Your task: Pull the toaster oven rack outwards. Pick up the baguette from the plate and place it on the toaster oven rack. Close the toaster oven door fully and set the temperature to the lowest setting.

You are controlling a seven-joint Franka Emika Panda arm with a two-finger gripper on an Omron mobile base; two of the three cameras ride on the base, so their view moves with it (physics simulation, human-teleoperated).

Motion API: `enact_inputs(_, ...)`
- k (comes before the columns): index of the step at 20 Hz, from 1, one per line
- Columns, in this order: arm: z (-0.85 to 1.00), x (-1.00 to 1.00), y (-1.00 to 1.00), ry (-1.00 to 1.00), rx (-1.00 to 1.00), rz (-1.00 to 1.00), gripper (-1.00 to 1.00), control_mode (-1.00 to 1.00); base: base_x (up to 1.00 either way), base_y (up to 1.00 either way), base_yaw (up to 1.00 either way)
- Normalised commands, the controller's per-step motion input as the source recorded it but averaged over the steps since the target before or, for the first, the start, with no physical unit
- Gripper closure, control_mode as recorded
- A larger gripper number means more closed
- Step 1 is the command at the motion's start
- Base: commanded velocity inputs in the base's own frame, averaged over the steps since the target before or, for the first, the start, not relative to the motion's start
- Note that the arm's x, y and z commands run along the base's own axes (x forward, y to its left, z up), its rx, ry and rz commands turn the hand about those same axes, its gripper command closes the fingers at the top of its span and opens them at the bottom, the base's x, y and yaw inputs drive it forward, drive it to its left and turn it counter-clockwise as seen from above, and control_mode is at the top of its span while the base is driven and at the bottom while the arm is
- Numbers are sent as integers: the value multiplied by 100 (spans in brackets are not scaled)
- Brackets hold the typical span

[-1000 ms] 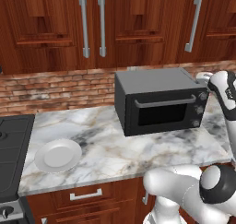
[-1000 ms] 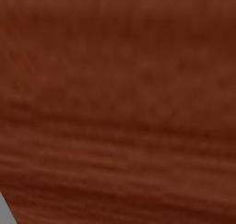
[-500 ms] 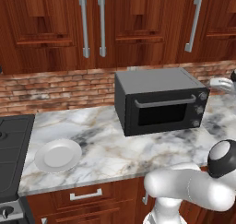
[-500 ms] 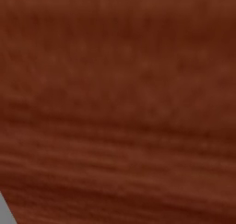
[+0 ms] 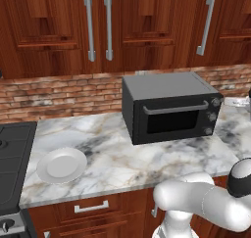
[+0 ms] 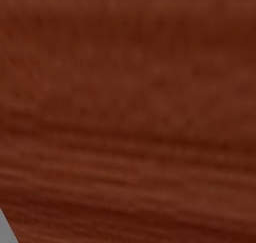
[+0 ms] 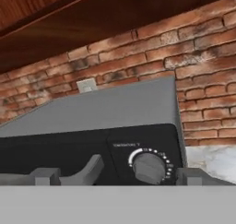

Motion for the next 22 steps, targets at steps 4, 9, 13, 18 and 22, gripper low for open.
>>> enact_inputs(4, -10, 0, 3, -20, -7, 0, -100, -100, 0, 0, 0)
enact_inputs(9, -9, -8, 0, -10, -2, 0, -100, -100, 0, 0, 0)
enact_inputs(13, -18, -3, 0, -11, -2, 0, -100, -100, 0, 0, 0)
enact_inputs(18, -9, -1, 0, -11, -1, 0, -100, -100, 0, 0, 0)
enact_inputs(22, 0, 0, 0, -11, 0, 0, -100, -100, 0, 0, 0)
